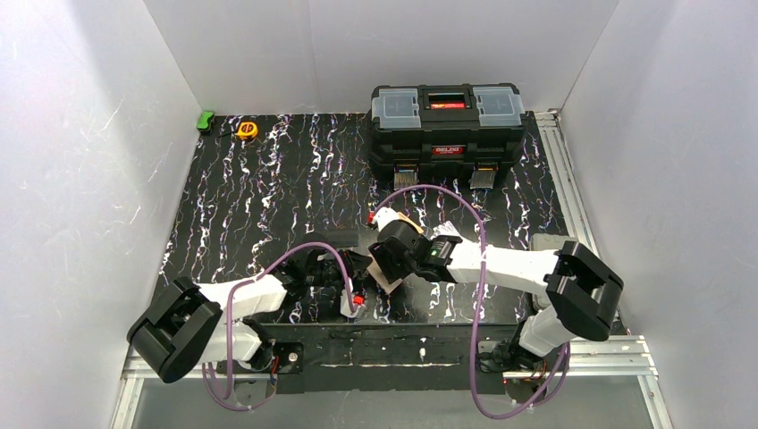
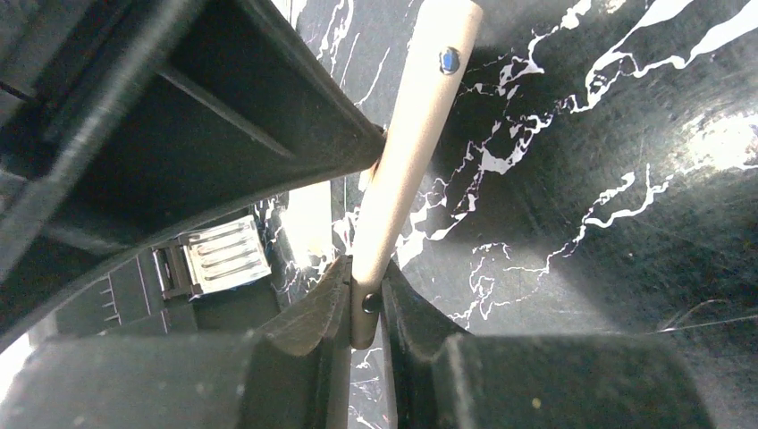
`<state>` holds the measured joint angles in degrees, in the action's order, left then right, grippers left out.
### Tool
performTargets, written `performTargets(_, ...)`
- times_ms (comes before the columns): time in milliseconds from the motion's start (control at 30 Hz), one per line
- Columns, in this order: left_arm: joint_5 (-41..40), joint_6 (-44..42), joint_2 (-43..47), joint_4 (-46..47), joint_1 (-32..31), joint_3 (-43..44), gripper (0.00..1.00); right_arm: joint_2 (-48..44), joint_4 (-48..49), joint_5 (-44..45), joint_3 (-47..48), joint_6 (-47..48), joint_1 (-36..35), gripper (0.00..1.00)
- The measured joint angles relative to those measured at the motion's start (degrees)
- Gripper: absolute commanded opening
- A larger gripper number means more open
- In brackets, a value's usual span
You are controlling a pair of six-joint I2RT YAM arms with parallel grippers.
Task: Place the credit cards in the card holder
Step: Open the card holder at the center of the board.
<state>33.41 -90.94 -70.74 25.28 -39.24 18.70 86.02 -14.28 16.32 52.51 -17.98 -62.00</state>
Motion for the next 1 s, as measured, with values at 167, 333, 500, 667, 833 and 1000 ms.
performTargets(167, -0.72, 1.36, 0.46, -0.11, -0.57, 0.00, 0.00, 1.46, 2.25, 2.36, -0.04, 0.94, -0.55, 0.49)
performTargets(333, -1.53, 2.78, 1.09, -0.20, -0.63, 0.00, 0.00, 1.46, 5.31, 4.00, -1.11, 2.95, -1.99, 0.44)
performTargets(500, -1.60, 3.89, 1.09, -0.22, -0.74, 0.00, 0.00, 1.60, 6.86, 6.78, -1.77, 5.49, -4.35, 0.41)
performTargets(667, -1.75, 4.87, 1.09, -0.26, -0.74, 0.00, 0.00, 2.38, 8.07, 8.00, -1.86, 7.76, -5.79, 0.38)
performTargets(833, -2.19, 5.49, 1.01, -1.01, -0.81, 0.00, 0.00, 3.65, 9.81, 7.72, -2.16, 10.47, -6.67, 0.33)
performTargets(1000, -2.56, 5.66, 0.83, -1.51, -0.81, 0.00, 0.00, 4.79, 10.95, 6.99, -2.19, 11.80, -7.26, 0.05)
